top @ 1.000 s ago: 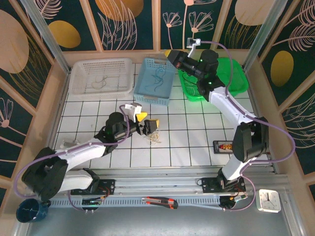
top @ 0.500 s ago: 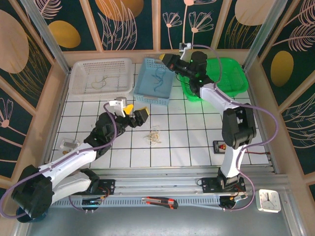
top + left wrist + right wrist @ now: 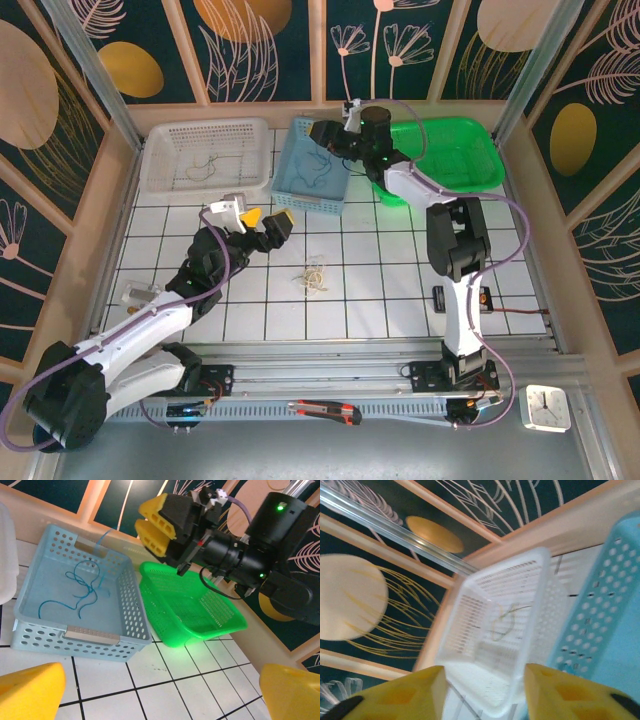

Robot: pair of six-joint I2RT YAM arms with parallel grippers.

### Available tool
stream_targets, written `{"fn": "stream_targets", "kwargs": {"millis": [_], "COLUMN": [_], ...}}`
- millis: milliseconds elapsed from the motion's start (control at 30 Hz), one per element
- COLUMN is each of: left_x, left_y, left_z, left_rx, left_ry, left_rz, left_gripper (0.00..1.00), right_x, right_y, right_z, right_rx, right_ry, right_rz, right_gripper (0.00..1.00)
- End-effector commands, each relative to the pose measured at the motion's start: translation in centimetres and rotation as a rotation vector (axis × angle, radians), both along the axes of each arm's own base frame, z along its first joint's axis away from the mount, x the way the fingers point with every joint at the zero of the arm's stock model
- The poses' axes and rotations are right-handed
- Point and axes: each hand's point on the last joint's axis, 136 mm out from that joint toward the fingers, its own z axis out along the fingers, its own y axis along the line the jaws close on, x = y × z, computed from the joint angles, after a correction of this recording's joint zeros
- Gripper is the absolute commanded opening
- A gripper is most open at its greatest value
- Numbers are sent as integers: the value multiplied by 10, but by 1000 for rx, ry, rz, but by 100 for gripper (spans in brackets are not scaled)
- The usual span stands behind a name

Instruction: Untangle the cables

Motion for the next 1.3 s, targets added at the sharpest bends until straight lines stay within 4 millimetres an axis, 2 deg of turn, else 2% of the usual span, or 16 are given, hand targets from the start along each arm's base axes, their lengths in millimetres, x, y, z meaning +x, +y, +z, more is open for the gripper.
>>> {"fn": "stream_targets", "kwargs": {"millis": [0,133,267,433,533,667,767,1000,1267], "left_x": [0,1,3,7,9,9,14,15,9], "left_y": [3,1,-1,-2,0,2,14,19,17], "left_z": [4,1,-3,-9,-13,-20,-31,-49,-45], "left_rx": [-25,-25,-17,-2,10,34,56,151,157], "left_ry": [3,13,28,49,58,62,112,178,161], "left_rz": [2,-2,-8,-5,5,13,83,100,64], "left_gripper": [99,99,99,99,99,99,99,99,99], "right_x": [7,1,-13,-46,-73,-110,-138,-193,-241], "right_y": [-6,-8,-11,-14,-17,-28,-36,-57,-67], "right_z": [10,26,44,60,67,53,37,-11,-68], "right_rx": [-73,-75,-60,-45,-45,-78,-113,-227,-361], "right_ry": [-49,-74,-100,-133,-152,-148,-139,-103,-49], "right_rz": [-25,-23,-10,16,28,33,32,11,42], "right_gripper": [53,55,55,55,55,55,55,55,55]}}
